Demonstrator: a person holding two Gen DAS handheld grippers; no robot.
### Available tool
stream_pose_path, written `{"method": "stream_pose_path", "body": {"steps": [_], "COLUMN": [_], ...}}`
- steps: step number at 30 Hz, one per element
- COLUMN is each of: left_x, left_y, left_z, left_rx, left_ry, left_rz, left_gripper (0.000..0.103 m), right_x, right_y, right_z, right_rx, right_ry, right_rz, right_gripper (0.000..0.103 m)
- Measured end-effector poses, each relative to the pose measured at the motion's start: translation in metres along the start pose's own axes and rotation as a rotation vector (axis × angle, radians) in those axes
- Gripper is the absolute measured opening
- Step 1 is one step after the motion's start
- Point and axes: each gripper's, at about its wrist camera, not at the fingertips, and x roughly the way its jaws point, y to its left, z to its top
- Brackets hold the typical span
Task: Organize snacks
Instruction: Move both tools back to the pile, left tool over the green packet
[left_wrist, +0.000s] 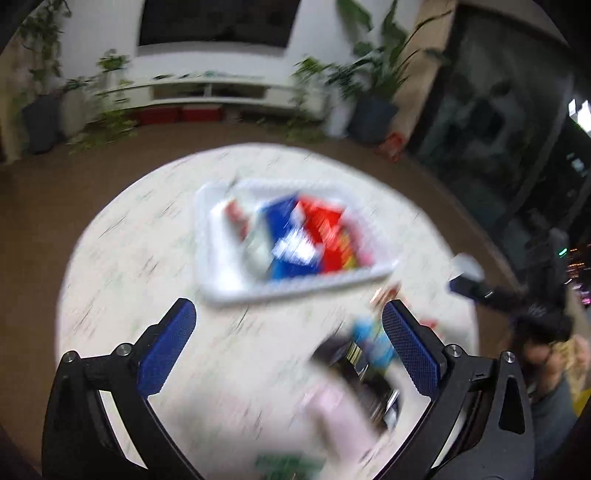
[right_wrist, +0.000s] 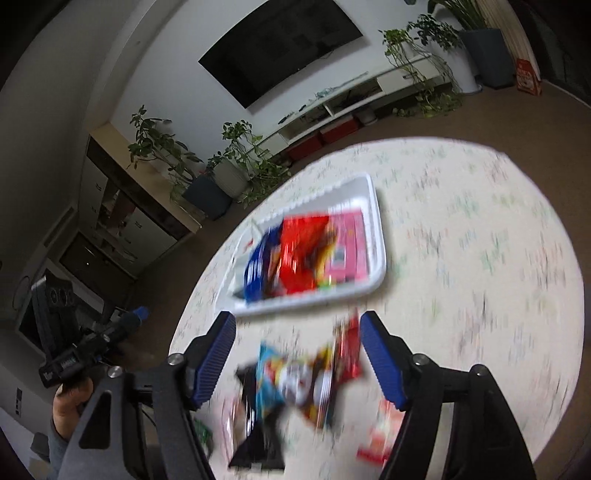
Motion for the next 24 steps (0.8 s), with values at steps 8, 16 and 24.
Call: {"method": "stream_pose_path", "body": {"steps": [8, 16, 24], "left_x": [-0.001, 0.028, 0.039], "left_y": [-0.027, -0.039, -0.034], "left_z": [-0.113, -0.153, -0.155], "left_rx": [0.132, 0.214, 0.218], "left_ry": [0.145, 0.212, 0.26], "left_rz": [0.185, 0.29, 0.294], "left_gripper": [0.102, 0.102, 0.102], "right_x": [0.001, 0.001, 0.0], "right_y": [0.012, 0.022, 0.022], "right_z": [-0.061, -0.076, -0.077], "right_rx": [-0.063, -0.149, -0.166], "right_ry": [0.066, 0.054, 0.046], "right_rz": [-0.072, -0.098, -0.099], "right_gripper": [0.073, 0.073, 0.073]}}
